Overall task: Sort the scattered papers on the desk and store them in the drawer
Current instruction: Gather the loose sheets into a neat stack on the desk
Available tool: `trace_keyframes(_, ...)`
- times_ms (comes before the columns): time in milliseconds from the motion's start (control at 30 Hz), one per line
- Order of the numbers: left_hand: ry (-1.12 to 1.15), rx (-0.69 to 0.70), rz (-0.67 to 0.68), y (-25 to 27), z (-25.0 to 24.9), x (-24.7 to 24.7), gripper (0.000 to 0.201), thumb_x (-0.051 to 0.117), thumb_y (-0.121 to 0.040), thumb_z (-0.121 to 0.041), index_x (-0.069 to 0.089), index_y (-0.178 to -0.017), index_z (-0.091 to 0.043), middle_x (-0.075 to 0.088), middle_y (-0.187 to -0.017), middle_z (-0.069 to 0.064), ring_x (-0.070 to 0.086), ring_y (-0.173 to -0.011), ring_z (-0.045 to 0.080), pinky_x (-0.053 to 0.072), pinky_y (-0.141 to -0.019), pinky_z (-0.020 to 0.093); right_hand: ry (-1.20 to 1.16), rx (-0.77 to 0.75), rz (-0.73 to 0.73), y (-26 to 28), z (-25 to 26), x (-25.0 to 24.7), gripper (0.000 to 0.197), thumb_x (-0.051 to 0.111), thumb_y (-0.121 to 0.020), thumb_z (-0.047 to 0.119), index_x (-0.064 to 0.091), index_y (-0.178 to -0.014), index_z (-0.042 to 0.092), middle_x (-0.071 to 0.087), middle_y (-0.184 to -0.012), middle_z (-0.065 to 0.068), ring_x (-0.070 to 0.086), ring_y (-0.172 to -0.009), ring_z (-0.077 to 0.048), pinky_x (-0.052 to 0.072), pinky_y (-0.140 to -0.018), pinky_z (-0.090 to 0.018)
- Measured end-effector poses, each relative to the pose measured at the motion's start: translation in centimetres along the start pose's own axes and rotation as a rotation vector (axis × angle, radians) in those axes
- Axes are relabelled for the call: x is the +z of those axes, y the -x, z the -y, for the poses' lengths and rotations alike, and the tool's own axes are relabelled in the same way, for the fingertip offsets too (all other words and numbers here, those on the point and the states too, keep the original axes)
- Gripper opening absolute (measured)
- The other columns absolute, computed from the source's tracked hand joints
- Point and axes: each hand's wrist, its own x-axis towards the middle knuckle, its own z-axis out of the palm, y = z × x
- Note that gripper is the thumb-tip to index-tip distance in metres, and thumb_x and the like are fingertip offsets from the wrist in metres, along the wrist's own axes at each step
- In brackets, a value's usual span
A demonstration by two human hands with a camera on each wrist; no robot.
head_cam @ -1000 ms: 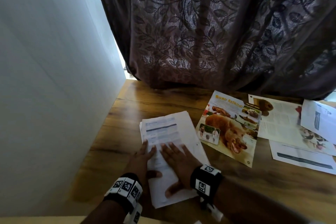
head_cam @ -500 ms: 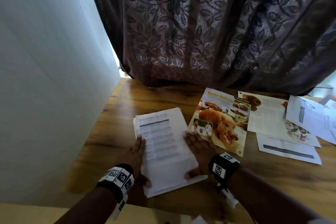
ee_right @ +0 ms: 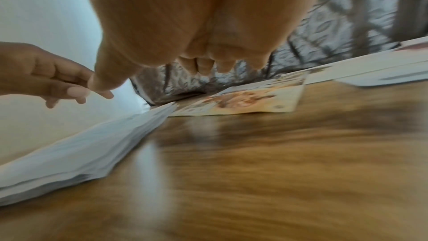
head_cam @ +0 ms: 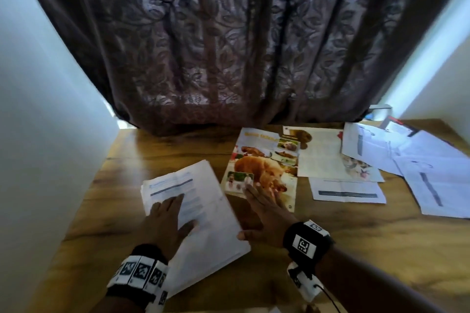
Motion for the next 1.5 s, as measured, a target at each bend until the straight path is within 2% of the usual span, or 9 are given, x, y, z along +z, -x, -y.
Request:
trace_keyframes(267, 0.161, 0.235, 0.011, -4.1, -14.2, 2.7, 0.055, 0.049, -0.096, -0.047, 0.037, -0.147, -0.029, 0.044, -0.149, -0.003, 0.037, -0.137, 0.017, 0.037, -0.111, 0.036, -0.077, 0.296, -0.080, 7.3, -14.0, -2.5, 0.099, 0.047, -0.088, 0.073, -0.004, -0.160, 0.027, -0.019, -0.162, 0.013, -0.019, -0.152, -0.015, -0.011, -0.121, -0.053)
trace_keyframes(467, 0.142, 0.317, 0.069, -7.7, -25.7, 4.9, 0.052, 0.047, -0.096, -0.049, 0.038, -0.145, -0.034, 0.043, -0.148, -0.007, 0.038, -0.136, 0.014, 0.032, -0.114, 0.036, -0.080, 0.564, -0.325, 14.3, -26.1, -4.8, 0.085, 0.064, -0.091, 0.048, 0.020, -0.158, 0.020, 0.014, -0.167, -0.002, 0.013, -0.154, -0.024, 0.020, -0.122, -0.049)
trace_keyframes(600, 0.165, 0.375, 0.093, -10.2, -32.2, 6.8, 0.050, 0.053, -0.094, -0.046, 0.046, -0.141, -0.029, 0.049, -0.144, -0.005, 0.041, -0.134, 0.017, 0.033, -0.113, 0.034, -0.055, 0.801, -0.364, 17.7, -34.7, -5.8, 0.090, 0.065, -0.085, 0.054, 0.027, -0.154, 0.012, 0.025, -0.162, -0.012, 0.028, -0.147, -0.033, 0.032, -0.117, -0.045)
trace_keyframes(733, 0.177, 0.436, 0.103, -11.6, -36.3, 8.1, 0.047, 0.057, -0.094, -0.040, 0.050, -0.139, -0.027, 0.054, -0.139, -0.004, 0.047, -0.128, 0.018, 0.038, -0.108, 0.032, -0.077, 0.799, -0.342, 18.4, -37.9, -5.2, 0.065, 0.063, -0.084, 0.059, 0.050, -0.130, 0.015, 0.050, -0.137, -0.007, 0.049, -0.124, -0.034, 0.048, -0.098, -0.046)
trace_keyframes(933, 0.213, 0.439, 0.143, -12.2, -40.6, 9.3, 0.046, 0.057, -0.094, -0.041, 0.050, -0.138, -0.029, 0.056, -0.135, -0.005, 0.052, -0.121, 0.015, 0.046, -0.101, 0.035, -0.047, 0.790, -0.397, 18.4, -38.8, -5.5, 0.023, 0.053, -0.087, 0.031, 0.059, -0.108, 0.025, 0.060, -0.103, -0.003, 0.061, -0.097, -0.031, 0.052, -0.074, -0.040)
trace_keyframes(1100, 0.423, 0.366, 0.134, -13.1, -42.9, 9.4, 0.036, 0.062, -0.090, -0.047, 0.063, -0.121, -0.028, 0.068, -0.115, -0.011, 0.063, -0.100, 0.006, 0.051, -0.088, 0.028, -0.068, 0.575, -0.475, 19.8, -38.0, -7.0, 0.010, 0.062, -0.085, 0.023, 0.066, -0.094, 0.026, 0.070, -0.094, -0.001, 0.066, -0.093, -0.026, 0.046, -0.067, -0.031)
trace_keyframes(1300, 0.923, 0.037, 0.406, -14.5, -42.7, 7.9, 0.059, 0.042, -0.078, -0.083, 0.067, -0.105, -0.037, 0.074, -0.104, -0.010, 0.070, -0.097, 0.013, 0.056, -0.086, 0.039, 0.077, -0.068, -0.775, 19.9, -33.1, -6.0, 0.010, 0.072, -0.084, 0.021, 0.074, -0.090, 0.030, 0.076, -0.098, 0.014, 0.069, -0.090, -0.011, 0.052, -0.081, -0.032)
trace_keyframes(1400, 1.078, -0.094, 0.489, -14.8, -41.6, 7.4, 0.051, 0.063, -0.082, -0.063, 0.067, -0.116, -0.024, 0.074, -0.109, 0.008, 0.072, -0.098, 0.024, 0.057, -0.087, 0.043, 0.076, -0.330, -0.775, 19.6, -30.6, -5.9, 0.006, 0.073, -0.092, 0.025, 0.075, -0.095, 0.030, 0.073, -0.111, 0.016, 0.066, -0.106, -0.010, 0.047, -0.095, -0.033)
trace_keyframes(1500, 1.140, -0.034, 0.366, -14.1, -40.1, 7.0, 0.041, 0.068, -0.087, -0.005, 0.055, -0.126, -0.011, 0.069, -0.115, 0.017, 0.073, -0.091, 0.016, 0.060, -0.074, 0.032, 0.131, -0.349, -0.721, 18.7, -29.9, -5.0, 0.013, 0.072, -0.089, 0.028, 0.072, -0.098, 0.037, 0.065, -0.129, 0.018, 0.059, -0.121, -0.015, 0.045, -0.101, -0.041)
